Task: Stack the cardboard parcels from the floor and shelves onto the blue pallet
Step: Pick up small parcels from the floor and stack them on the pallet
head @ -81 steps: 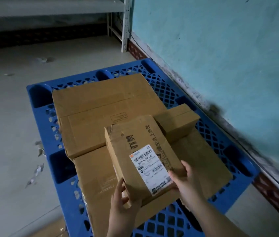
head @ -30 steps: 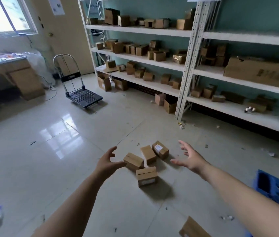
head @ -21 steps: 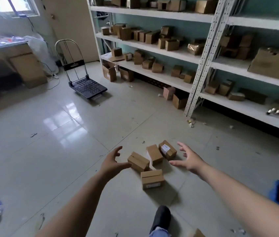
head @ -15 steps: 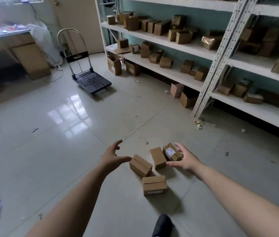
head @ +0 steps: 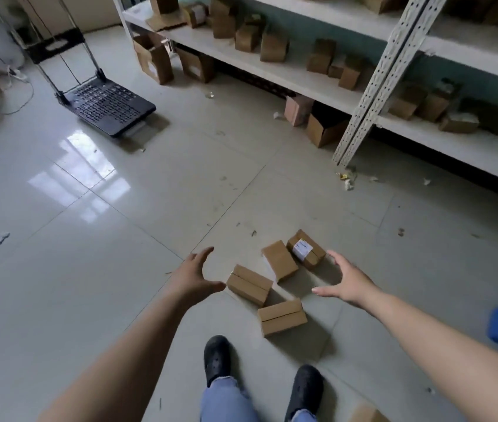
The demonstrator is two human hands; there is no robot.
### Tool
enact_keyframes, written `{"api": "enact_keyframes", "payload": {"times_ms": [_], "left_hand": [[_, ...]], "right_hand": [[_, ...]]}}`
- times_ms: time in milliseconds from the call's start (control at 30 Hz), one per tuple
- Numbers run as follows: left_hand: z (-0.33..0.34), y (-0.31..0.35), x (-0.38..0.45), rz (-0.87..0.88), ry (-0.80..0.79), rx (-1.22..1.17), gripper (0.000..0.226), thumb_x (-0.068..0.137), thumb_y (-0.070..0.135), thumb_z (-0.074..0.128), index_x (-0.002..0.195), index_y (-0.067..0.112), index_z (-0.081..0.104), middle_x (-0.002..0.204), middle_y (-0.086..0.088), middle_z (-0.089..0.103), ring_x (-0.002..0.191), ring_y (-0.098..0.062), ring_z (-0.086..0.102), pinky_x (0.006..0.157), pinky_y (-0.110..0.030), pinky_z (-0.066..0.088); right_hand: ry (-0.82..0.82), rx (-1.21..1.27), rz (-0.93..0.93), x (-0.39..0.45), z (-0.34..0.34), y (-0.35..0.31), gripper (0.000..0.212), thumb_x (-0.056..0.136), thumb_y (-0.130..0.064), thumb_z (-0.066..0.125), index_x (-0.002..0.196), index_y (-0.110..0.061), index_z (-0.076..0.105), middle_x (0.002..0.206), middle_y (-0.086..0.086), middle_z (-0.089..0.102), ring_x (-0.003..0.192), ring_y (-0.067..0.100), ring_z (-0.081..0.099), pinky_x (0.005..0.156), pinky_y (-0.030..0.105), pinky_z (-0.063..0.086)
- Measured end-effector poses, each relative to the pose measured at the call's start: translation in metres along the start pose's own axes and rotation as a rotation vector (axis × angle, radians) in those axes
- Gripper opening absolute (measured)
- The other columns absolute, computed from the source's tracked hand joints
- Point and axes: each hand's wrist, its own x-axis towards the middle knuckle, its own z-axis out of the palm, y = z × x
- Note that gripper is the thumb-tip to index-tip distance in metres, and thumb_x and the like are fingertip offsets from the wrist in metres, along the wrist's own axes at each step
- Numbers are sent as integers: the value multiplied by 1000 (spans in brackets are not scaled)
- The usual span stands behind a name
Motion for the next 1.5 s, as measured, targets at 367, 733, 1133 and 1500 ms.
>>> {"api": "enact_keyframes", "payload": {"times_ms": [367,733,1133,1500], "left_hand": [[64,-43,203,139,-212,376,86,75,33,69,145,35,20,146,5,33,129,-22,36,94,-32,41],[297,-221,384,-28,-265,479,92,72,24,70,145,36,15,152,0,15,130,-27,32,89,-33,43],[361,-245,411,-280,-160,205,87,71,22,67,145,32,22,139,-9,38,126,-31,31,103,-31,30],[185,10,306,145,-153,-9,101,72,6,72,146,36,10,110,2,37,90,-16,48,60,-17,39]], "right_hand": [[-51,86,182,166,103,32,99,70,-27,82,147,-29,20,153,2,25,140,21,26,110,33,27],[-163,-413,188,416,301,203,114,69,-49,76,150,-28,-1,158,-1,0,143,25,9,106,42,35],[-223,-677,10,459,323,236,122,68,-26,77,147,-23,-15,152,14,-5,118,32,44,84,34,47],[58,-581,20,303,14,73,121,61,-21,80,148,-28,-5,150,2,2,106,29,52,65,29,40]]}}
